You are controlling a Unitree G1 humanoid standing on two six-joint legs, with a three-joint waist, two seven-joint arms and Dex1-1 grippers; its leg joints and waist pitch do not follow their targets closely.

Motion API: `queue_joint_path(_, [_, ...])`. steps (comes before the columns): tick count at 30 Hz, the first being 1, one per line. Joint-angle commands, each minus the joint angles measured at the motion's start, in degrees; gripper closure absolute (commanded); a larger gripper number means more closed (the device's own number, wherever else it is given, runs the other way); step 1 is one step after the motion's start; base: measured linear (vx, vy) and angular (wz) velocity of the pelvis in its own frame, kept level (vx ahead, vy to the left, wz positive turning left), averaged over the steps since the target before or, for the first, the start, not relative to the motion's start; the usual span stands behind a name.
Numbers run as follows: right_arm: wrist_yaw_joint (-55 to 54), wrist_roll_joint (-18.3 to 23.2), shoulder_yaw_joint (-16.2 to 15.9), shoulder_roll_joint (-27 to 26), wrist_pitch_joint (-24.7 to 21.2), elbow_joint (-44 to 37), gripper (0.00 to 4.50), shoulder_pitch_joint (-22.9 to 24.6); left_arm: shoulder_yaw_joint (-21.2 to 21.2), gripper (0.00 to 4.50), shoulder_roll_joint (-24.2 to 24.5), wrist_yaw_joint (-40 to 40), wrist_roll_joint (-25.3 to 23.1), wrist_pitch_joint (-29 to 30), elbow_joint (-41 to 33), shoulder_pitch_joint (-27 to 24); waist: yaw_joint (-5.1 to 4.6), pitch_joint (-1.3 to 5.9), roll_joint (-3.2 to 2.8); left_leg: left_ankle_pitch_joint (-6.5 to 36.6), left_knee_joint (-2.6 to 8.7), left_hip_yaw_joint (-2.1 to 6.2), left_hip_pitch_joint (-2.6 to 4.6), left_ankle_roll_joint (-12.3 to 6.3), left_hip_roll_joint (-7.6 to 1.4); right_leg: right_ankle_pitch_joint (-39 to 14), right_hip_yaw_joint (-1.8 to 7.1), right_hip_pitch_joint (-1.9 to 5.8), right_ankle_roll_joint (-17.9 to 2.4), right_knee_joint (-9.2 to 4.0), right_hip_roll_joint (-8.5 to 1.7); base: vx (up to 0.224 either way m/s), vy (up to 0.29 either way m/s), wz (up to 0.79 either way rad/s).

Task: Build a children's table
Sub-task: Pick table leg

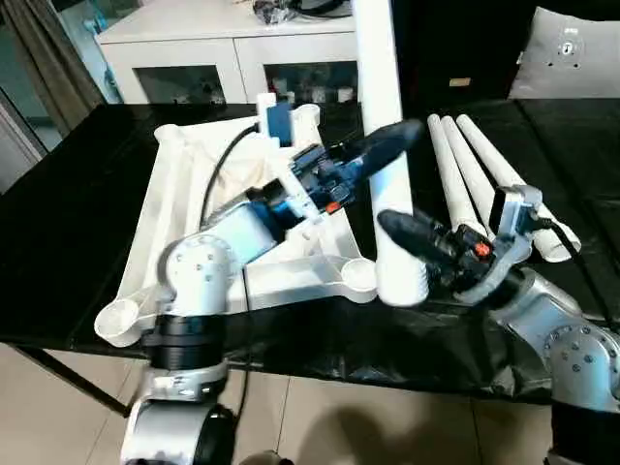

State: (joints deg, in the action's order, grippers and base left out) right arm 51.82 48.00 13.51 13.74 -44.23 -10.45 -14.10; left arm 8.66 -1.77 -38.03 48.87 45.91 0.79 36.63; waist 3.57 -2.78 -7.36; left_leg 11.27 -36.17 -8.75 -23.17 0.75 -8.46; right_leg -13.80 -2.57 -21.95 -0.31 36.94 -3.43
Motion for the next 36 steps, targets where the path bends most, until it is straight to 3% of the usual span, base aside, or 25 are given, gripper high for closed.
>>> queue_joint_path(1, [0.2, 0.9, -0.5, 0.0, 0.1, -0.8, 2.65, -0.1, 0.1, 1.36, 0.6, -1.4, 1.4, 0.3, -2.1, 0.1, 0.23, 3.66, 1.43, 2.9, 3.9, 1.52, 0.7, -4.88, -3.59, -7.3, 2.34, 2.78, -11.0, -5.51, -4.81, 0.0, 0.0, 0.0])
queue_joint_path(15, [-0.4, 1.5, -1.5, 1.0, 1.2, -1.0, 2.65, 0.3, -1.4, 2.55, 2.1, -2.9, 1.3, -0.8, -1.8, -0.7, 0.22, 3.79, 1.33, 1.4, 3.94, 1.55, 0.76, -5.43, -3.64, -3.6, 2.24, 2.91, -11.4, -5.3, -4.81, 0.0, 0.0, 0.0])
queue_joint_path(19, [-0.6, 1.4, -1.4, 1.2, 1.6, -0.9, 2.65, 0.1, -1.2, 2.67, 2.2, -2.6, 1.2, -1.1, -1.6, -0.5, 0.24, 3.82, 1.41, 0.9, 3.91, 1.54, 0.74, -5.76, -3.67, -2.7, 2.21, 2.96, -11.7, -5.2, -4.82, 0.0, 0.0, 0.0])
queue_joint_path(24, [-2.5, -3.8, -3.3, 2.2, 4.4, -0.2, 2.65, -1.0, -1.4, 2.68, 3.1, -1.6, -1.4, -3.4, -0.7, 0.0, 0.25, 3.78, 1.46, 1.2, 3.9, 1.52, 0.8, -5.56, -3.69, -3.5, 2.22, 2.92, -11.5, -5.25, -4.79, 0.0, 0.0, 0.0])
queue_joint_path(25, [-2.5, -3.8, -3.3, 2.2, 4.4, -0.2, 2.09, -1.0, -1.4, 2.68, 3.1, -1.6, -1.4, -3.4, -0.7, 0.0, 0.21, 3.77, 1.44, 1.3, 3.95, 1.52, 0.81, -5.45, -3.7, -3.7, 2.24, 2.91, -11.4, -5.23, -4.78, 0.0, 0.0, 0.0])
queue_joint_path(26, [-4.4, -6.0, -3.8, 2.4, 5.6, 0.9, 1.96, -2.3, -1.9, 2.68, 4.4, -1.0, -3.7, -5.1, 0.1, 0.6, 0.24, 3.8, 1.71, 1.2, 3.99, 1.58, 0.8, -5.31, -3.68, -4.1, 2.25, 2.91, -11.2, -5.3, -4.8, 0.0, 0.0, 0.0])
queue_joint_path(28, [-5.7, -7.9, -4.3, 2.6, 7.1, 1.8, 1.89, -3.4, -2.2, 2.68, 5.9, -0.5, -5.9, -6.3, 0.9, 1.2, 0.09, 3.78, 1.56, 1.4, 4.01, 1.53, 0.91, -4.77, -3.63, -4.6, 2.2, 2.8, -10.9, -5.34, -4.66, 0.0, 0.0, 0.0])
queue_joint_path(31, [-5.2, -8.4, -5.0, 3.6, 7.5, 2.1, 1.6, -4.2, -3.2, 2.69, 7.7, 0.4, -8.9, -7.7, 1.7, 1.8, -0.02, 3.81, 2.16, 1.5, 3.95, 1.35, 0.93, -4.55, -3.56, -4.5, 2.37, 2.93, -10.8, -5.21, -4.73, 0.0, 0.0, 0.0])
queue_joint_path(32, [-5.2, -8.5, -5.4, 4.2, 7.1, 1.8, 1.56, -4.7, -4.3, 2.7, 8.8, 1.6, -11.3, -8.5, 2.0, 2.1, 0.08, 3.85, 1.91, 0.6, 3.91, 1.42, 0.85, -4.85, -3.61, -3.4, 2.36, 2.98, -10.8, -5.02, -4.74, 0.0, 0.0, 0.0])
queue_joint_path(36, [-7.2, -10.4, -6.6, 4.7, 6.9, 1.1, 1.23, -6.4, -6.0, 2.7, 9.9, 2.1, -13.7, -9.1, 1.5, 2.4, 0.18, 4.14, 2.47, -2.4, 3.57, 1.33, 0.85, -6.65, -3.66, 1.2, 2.28, 2.92, -11.9, -4.39, -4.8, 0.0, 0.0, 0.0])
